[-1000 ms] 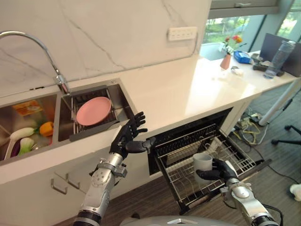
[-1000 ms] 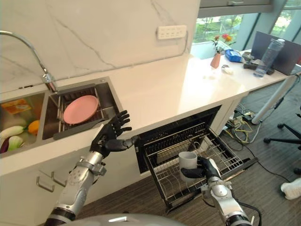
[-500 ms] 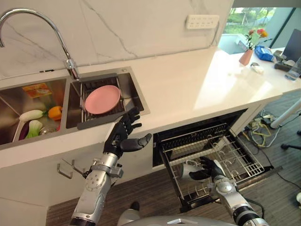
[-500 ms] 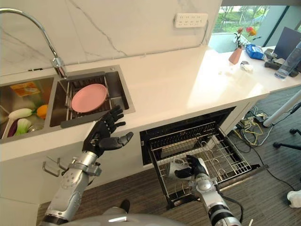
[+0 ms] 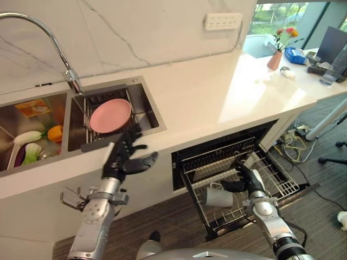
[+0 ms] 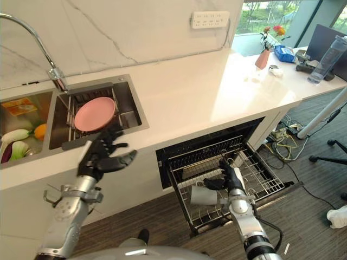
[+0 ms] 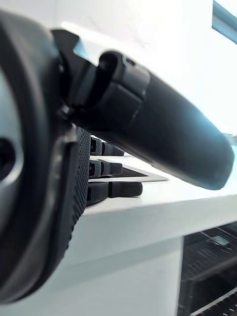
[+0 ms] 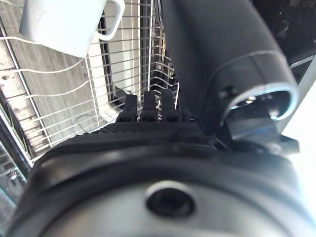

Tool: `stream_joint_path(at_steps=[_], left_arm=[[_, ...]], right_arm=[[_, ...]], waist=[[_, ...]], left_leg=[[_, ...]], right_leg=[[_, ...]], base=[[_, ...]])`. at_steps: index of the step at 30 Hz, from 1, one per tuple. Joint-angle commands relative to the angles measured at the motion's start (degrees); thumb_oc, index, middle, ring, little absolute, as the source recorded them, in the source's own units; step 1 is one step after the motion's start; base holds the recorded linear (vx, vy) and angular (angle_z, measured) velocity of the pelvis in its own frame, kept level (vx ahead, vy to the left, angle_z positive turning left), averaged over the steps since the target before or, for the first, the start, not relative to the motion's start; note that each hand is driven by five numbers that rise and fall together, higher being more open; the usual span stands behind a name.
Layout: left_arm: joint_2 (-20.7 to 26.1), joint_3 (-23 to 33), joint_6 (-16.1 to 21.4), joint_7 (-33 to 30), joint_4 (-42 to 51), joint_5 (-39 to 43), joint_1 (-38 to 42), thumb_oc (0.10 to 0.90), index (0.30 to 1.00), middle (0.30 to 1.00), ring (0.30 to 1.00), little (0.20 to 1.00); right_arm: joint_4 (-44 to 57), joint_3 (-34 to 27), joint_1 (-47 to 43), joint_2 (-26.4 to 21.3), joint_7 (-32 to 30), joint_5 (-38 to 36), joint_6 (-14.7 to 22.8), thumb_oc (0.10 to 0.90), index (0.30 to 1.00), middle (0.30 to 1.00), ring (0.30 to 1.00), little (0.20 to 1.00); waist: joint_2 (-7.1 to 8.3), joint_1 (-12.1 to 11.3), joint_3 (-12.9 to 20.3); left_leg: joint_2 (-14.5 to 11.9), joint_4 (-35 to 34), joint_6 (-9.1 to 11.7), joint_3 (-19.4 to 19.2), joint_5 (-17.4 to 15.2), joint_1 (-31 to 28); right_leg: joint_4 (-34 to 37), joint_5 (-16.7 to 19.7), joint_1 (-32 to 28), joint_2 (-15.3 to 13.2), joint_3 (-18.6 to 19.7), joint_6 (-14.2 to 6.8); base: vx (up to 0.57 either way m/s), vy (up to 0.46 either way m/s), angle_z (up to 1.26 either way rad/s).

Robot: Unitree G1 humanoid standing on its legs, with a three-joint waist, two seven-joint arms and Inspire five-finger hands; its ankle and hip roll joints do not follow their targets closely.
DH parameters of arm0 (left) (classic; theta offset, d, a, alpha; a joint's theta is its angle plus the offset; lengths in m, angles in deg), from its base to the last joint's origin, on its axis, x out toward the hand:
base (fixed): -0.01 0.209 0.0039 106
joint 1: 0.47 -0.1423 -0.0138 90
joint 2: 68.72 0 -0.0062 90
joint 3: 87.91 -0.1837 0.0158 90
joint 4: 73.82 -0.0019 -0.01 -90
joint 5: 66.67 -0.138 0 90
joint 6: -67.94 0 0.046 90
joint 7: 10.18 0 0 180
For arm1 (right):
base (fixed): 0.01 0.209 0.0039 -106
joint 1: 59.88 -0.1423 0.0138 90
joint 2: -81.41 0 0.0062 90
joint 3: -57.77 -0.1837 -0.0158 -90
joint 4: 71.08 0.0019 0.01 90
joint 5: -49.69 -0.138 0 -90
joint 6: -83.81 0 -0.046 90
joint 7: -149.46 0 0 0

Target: Place the dishes in the dishwasher.

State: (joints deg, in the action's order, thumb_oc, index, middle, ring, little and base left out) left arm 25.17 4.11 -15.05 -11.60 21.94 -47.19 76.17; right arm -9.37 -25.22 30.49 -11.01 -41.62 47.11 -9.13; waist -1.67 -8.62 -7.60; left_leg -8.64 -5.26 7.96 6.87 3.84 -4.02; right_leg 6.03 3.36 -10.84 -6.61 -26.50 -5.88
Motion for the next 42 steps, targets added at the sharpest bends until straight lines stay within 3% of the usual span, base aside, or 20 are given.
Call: stream_joint_path(at_steps=[1,3,4,5,10,12,14,16,19,20,21,22,23,26,27,28,30,33,36,42], left_arm=[[5.6,8.9,5.1,-6.6,3.0,-0.4,0.4,0.800,0.900,0.900,0.900,0.900],[5.5,10.0,5.4,-6.8,4.2,0.1,0.4,0.800,0.900,0.900,0.900,0.900],[4.3,10.3,6.3,-7.5,5.9,0.6,1.7,0.800,0.900,0.900,0.900,0.900],[3.5,10.3,6.7,-7.5,6.8,0.9,1.5,0.800,0.900,0.900,0.900,0.900],[2.2,9.9,7.1,-7.3,8.1,0.5,0.2,0.800,0.900,0.900,0.900,0.900],[2.4,10.0,6.7,-6.6,8.7,0.3,-1.2,0.800,0.900,0.900,0.900,0.900],[1.4,12.0,6.3,-6.2,9.3,0.9,-3.5,0.800,0.900,0.900,0.900,0.900],[0.8,12.6,5.9,-6.0,9.0,1.4,-4.5,0.800,0.900,0.900,0.900,0.900],[-0.2,11.0,3.8,-3.8,3.0,1.7,-6.6,0.800,0.900,0.900,0.900,0.900],[-0.2,11.0,3.9,-3.8,2.8,1.7,-6.6,0.800,0.900,0.900,0.900,0.900],[-0.7,7.6,1.4,-1.3,-2.7,1.0,-8.1,0.800,0.900,0.900,0.900,0.900],[-0.7,7.4,1.5,-1.2,-3.2,1.0,-7.8,0.800,0.900,0.900,0.900,0.900],[0.6,5.1,-0.1,0.3,-9.8,-1.1,-8.8,0.800,0.900,0.900,0.900,0.900],[1.6,2.5,-2.0,2.0,-19.0,-3.2,-8.5,0.800,0.900,0.900,0.900,0.900],[1.9,0.4,-3.4,2.4,-25.4,-3.5,-7.7,0.800,0.900,0.900,0.900,0.900],[1.2,-1.3,-5.0,2.1,-33.3,-4.0,-6.8,0.800,0.900,0.900,0.900,0.900],[0.0,-1.9,-6.2,2.0,-39.8,-3.7,-5.5,0.800,0.900,0.900,0.900,0.900],[-3.5,-2.7,-8.6,2.1,-55.6,-6.0,-3.8,0.800,0.900,0.900,0.900,0.900],[-6.6,-1.2,-8.6,-0.3,-74.8,-9.7,1.4,0.800,0.900,0.900,0.900,0.900],[-8.2,3.5,-8.9,-2.1,-82.8,-11.9,2.7,0.800,0.900,0.900,0.900,0.900]], right_arm=[[5.6,-3.5,-3.1,-3.1,-2.0,-3.1,6.5,0.800,0.900,0.900,0.900,0.900],[6.5,-3.9,-3.2,-3.3,-2.2,-3.7,6.7,0.800,0.900,0.900,0.900,0.900],[7.6,-6.2,-2.9,-4.3,-4.2,-4.9,7.5,0.800,0.900,0.900,0.900,0.900],[7.6,-6.8,-2.7,-4.4,-5.0,-5.1,7.6,0.800,0.900,0.900,0.900,0.900],[5.9,-8.8,-2.6,-5.0,-6.9,-5.3,7.3,0.800,0.900,0.900,0.900,0.900],[4.6,-9.8,-1.9,-5.1,-7.2,-5.6,7.1,0.800,0.900,0.900,0.900,0.900],[3.0,-10.8,-1.5,-4.8,-7.5,-5.7,6.8,0.800,0.900,0.900,0.900,0.900],[2.7,-11.0,-1.1,-4.5,-7.4,-5.9,6.6,0.800,0.900,0.900,0.900,0.900],[2.3,-14.5,-0.4,-3.6,-7.0,-7.5,6.1,0.800,0.900,0.900,0.900,0.900],[2.4,-14.6,-0.3,-3.7,-7.0,-7.6,6.0,0.800,0.900,0.900,0.900,0.900],[2.2,-16.9,0.1,-3.6,-7.2,-9.0,5.9,0.800,0.900,0.900,0.900,0.900],[2.2,-16.9,0.1,-3.7,-7.1,-9.1,5.9,0.800,0.900,0.900,0.900,0.900],[2.1,-18.2,-0.7,-3.5,-6.9,-9.5,5.6,0.800,0.900,0.900,0.900,0.900],[2.2,-20.0,-1.2,-1.7,-6.8,-11.1,5.5,0.800,0.900,0.900,0.900,0.900],[1.5,-20.2,-1.9,-1.4,-6.8,-11.7,5.6,0.800,0.900,0.900,0.900,0.900],[1.5,-20.0,-3.4,-1.3,-7.1,-12.7,5.8,0.800,0.900,0.900,0.900,0.900],[1.6,-20.0,-4.0,-1.4,-7.4,-13.2,5.9,0.800,0.900,0.900,0.900,0.900],[0.8,-18.6,-4.5,-1.5,-7.5,-13.2,5.5,0.800,0.900,0.900,0.900,0.900],[0.1,-17.2,-5.3,-1.8,-8.0,-13.1,6.1,0.800,0.900,0.900,0.900,0.900],[1.7,-16.3,-2.7,-1.4,-7.1,-12.2,6.5,0.800,0.900,0.900,0.900,0.900]], waist=[[-1.55,-1.8,-0.1],[-2.21,-2.0,-0.9],[-4.39,-2.7,-3.9],[-5.19,-3.4,-4.2],[-6.26,-3.3,-4.8],[-5.68,-2.3,-4.3],[-4.68,-1.6,-3.7],[-4.30,-1.1,-3.5],[-3.10,2.1,-2.4],[-3.08,2.1,-2.2],[-3.00,3.6,-1.6],[-2.96,3.5,-1.4],[-2.22,3.9,-1.6],[-0.63,3.8,-2.5],[-0.16,4.7,-3.1],[0.69,6.5,-4.2],[1.10,6.6,-4.4],[1.39,6.8,-3.7],[1.93,8.2,-3.1],[2.19,8.9,-0.4]], left_leg=[[-1.3,1.1,1.2,-2.1,0.9,1.5],[-1.5,2.2,2.0,-1.5,2.1,3.0],[-2.9,4.5,4.8,-5.1,9.0,10.2],[-3.7,3.0,5.1,-6.7,11.6,11.6],[-6.3,3.1,5.4,-9.6,13.6,13.6],[-7.4,6.6,5.5,-9.8,10.5,11.0],[-8.9,11.6,4.7,-9.8,5.1,5.6],[-9.7,13.1,4.6,-9.7,2.5,2.9],[-13.5,12.6,5.7,-13.3,-1.6,-4.0],[-13.4,12.3,5.7,-13.4,-1.6,-4.2],[-12.1,7.3,4.9,-16.4,-6.5,-5.7],[-11.7,7.0,4.6,-16.6,-6.6,-5.9],[-8.3,6.1,3.1,-16.1,-9.4,-5.4],[-5.3,7.5,0.9,-16.1,-11.6,-4.7],[-4.6,7.7,0.2,-15.8,-11.9,-4.4],[-2.3,8.0,-2.0,-15.2,-11.2,-3.6],[-1.4,8.0,-2.9,-15.4,-10.8,-3.3],[0.6,7.7,-4.8,-17.1,-10.9,-3.6],[1.9,7.4,-5.6,-18.2,-11.7,-4.9],[1.5,6.2,-4.9,-20.6,-12.8,-8.6]], right_leg=[[-1.0,-6.8,-0.4,-1.6,1.9,-0.8],[-1.0,-7.1,-0.2,-1.3,1.8,-0.5],[-1.0,-8.0,-0.5,-1.8,-2.0,-0.1],[-1.0,-8.4,-0.6,-2.0,-3.6,-0.1],[-1.0,-8.0,-1.4,-3.6,-8.2,-0.3],[-1.0,-8.4,-1.4,-4.3,-8.5,-0.2],[-1.2,-6.1,0.7,-6.2,-9.5,-0.2],[-1.4,-4.9,1.3,-7.1,-10.3,-0.6],[-2.2,0.4,4.4,-12.6,-14.0,-3.3],[-2.1,0.6,4.4,-12.7,-14.0,-3.5],[-2.8,3.8,6.3,-15.6,-14.9,-6.0],[-2.9,4.0,6.5,-15.9,-14.8,-6.3],[-3.8,7.4,7.8,-18.7,-13.4,-8.1],[-6.4,8.2,10.0,-21.2,-9.3,-8.7],[-7.8,8.0,11.7,-20.6,-4.8,-8.8],[-11.5,7.0,15.7,-18.0,4.2,-7.8],[-12.2,4.9,16.5,-15.9,6.1,-7.1],[-11.7,1.4,13.8,-12.4,1.3,-5.2],[-9.8,1.9,14.2,-9.9,4.6,-4.8],[-2.1,4.6,11.3,-7.7,5.0,-4.6]], base=[[-0.14,-0.155,0.00],[-0.21,-0.079,0.04],[-0.31,-0.048,0.39],[-0.36,-0.058,1.00],[-0.18,-0.023,1.21],[-0.27,0.042,0.81],[-0.36,0.145,0.79],[-0.19,0.127,0.36],[-0.37,0.431,0.50],[-0.28,0.494,1.72],[-0.16,0.362,1.57],[-0.22,0.640,1.19],[-0.05,0.324,0.07],[-0.13,0.386,0.13],[-0.18,0.333,0.15],[-0.17,0.324,0.15],[-0.13,0.254,0.20],[-0.07,0.211,0.00],[0.04,0.087,-0.53],[0.12,-0.015,-0.28]])
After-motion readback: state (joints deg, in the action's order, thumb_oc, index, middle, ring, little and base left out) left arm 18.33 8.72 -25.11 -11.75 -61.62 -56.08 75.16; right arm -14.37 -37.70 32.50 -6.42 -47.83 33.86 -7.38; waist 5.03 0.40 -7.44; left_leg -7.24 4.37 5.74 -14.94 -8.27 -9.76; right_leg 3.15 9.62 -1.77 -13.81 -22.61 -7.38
